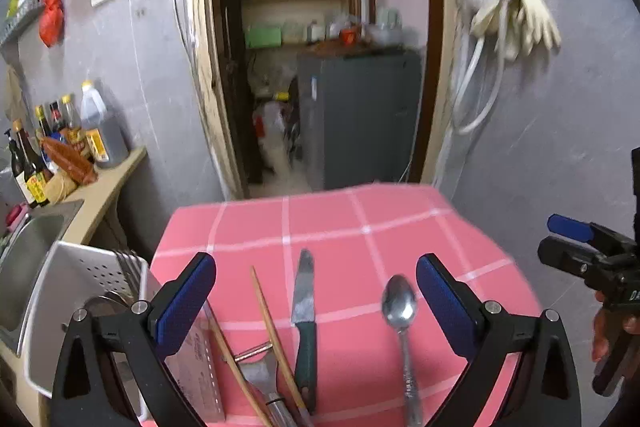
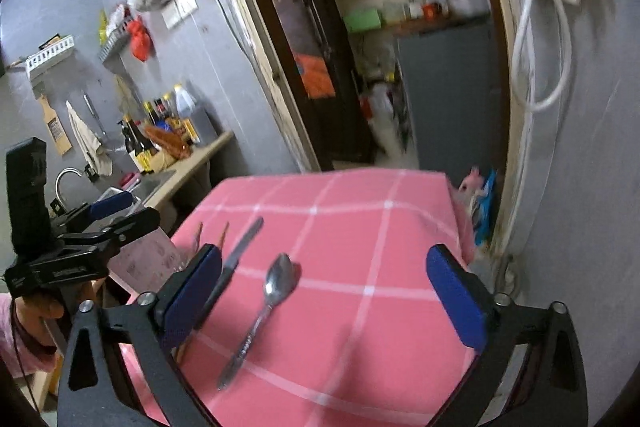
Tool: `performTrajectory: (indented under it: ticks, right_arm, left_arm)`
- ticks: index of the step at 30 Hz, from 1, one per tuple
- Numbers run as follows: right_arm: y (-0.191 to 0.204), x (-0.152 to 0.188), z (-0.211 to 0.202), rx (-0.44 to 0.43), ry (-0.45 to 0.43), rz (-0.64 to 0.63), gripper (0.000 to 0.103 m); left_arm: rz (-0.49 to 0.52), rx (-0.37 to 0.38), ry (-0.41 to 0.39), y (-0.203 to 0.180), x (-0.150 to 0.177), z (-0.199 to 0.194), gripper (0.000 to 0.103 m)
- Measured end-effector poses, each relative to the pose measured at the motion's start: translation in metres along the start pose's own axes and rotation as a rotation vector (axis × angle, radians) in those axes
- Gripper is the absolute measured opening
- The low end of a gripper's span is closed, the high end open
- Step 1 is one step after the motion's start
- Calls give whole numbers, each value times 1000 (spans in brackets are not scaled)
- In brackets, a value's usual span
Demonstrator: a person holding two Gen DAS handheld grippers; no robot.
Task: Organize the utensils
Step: 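Lift both tools from the caddy and move them over the cloth, then grasp the dark-handled knife with the left tool while the right tool grasps the silver spoon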
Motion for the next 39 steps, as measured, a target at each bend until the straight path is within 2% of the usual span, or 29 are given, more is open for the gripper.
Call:
performTrajectory:
  ticks: [2,6,7,12,17,19,25,34,39]
  right_arm:
    - [-4,7,19,-14,55,4,74]
    - [-1,20,56,-67,148,4,58]
    - [1,22,63,-75,164,-2,53]
    - [14,31,102,-107,240,-28,42]
    - [25,35,135,-116,318,-33,30]
    - [28,33,141,-124,330,-26,28]
    - [38,32,155,-138,366,-20,23]
    - [41,34,163,-152,402,-14,22]
    - [42,35,165,-157,414,-3,22]
  left_arm:
    - [-1,-4,37,-1,1,13,93]
    - [-4,8,144,2,4,47,73]
    - [-9,14,165,2,5,54,72]
    - [-58,41,300,9,12,97,61]
    - [-81,53,394,16,19,128,54]
    - [-83,61,418,17,23,135,51]
    - [-104,96,452,18,27,145,51]
    - [-118,110,516,17,27,157,49]
    - [-100,99,531,20,21,158,35]
Point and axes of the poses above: each gripper's, at about its wrist camera, not at the fingertips, and z roughly the way its jaws point, y to its left, x to its underside, the point moved 5 cm from there along z, roughly the way its jaws point, and after that the axes turned 8 degrees about y, right-handed, at the moved point
